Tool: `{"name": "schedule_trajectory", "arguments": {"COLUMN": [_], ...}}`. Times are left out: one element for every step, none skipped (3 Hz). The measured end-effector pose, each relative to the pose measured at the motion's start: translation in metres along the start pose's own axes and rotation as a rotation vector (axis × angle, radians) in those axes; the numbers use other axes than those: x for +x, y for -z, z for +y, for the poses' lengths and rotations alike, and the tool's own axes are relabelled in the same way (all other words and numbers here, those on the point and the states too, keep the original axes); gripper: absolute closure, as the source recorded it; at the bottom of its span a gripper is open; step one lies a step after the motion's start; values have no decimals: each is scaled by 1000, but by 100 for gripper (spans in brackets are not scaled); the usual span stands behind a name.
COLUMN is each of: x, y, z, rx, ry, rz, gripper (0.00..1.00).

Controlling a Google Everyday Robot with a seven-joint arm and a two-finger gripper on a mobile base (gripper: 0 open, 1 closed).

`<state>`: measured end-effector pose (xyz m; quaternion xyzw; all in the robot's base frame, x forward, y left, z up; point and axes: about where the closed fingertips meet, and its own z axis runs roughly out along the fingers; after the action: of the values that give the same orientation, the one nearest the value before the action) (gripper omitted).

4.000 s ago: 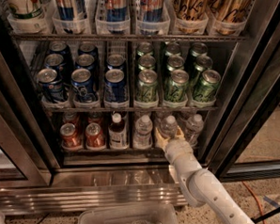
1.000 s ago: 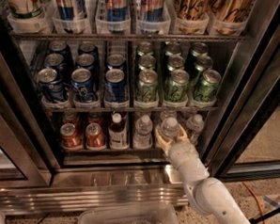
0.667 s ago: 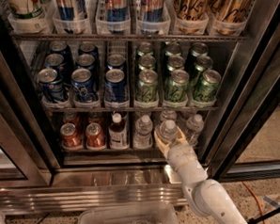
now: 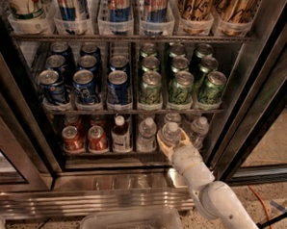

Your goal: Pick water bottle from bottom shelf of fridge

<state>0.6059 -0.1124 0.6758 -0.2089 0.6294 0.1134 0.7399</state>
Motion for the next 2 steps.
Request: {"name": "schedule_trajectory", "arguments": {"x": [-16, -33], "y": [6, 15], "z": [9, 25], "rx": [-96, -204], "ry": [63, 127], "rz": [1, 6], "gripper": [100, 100]}}
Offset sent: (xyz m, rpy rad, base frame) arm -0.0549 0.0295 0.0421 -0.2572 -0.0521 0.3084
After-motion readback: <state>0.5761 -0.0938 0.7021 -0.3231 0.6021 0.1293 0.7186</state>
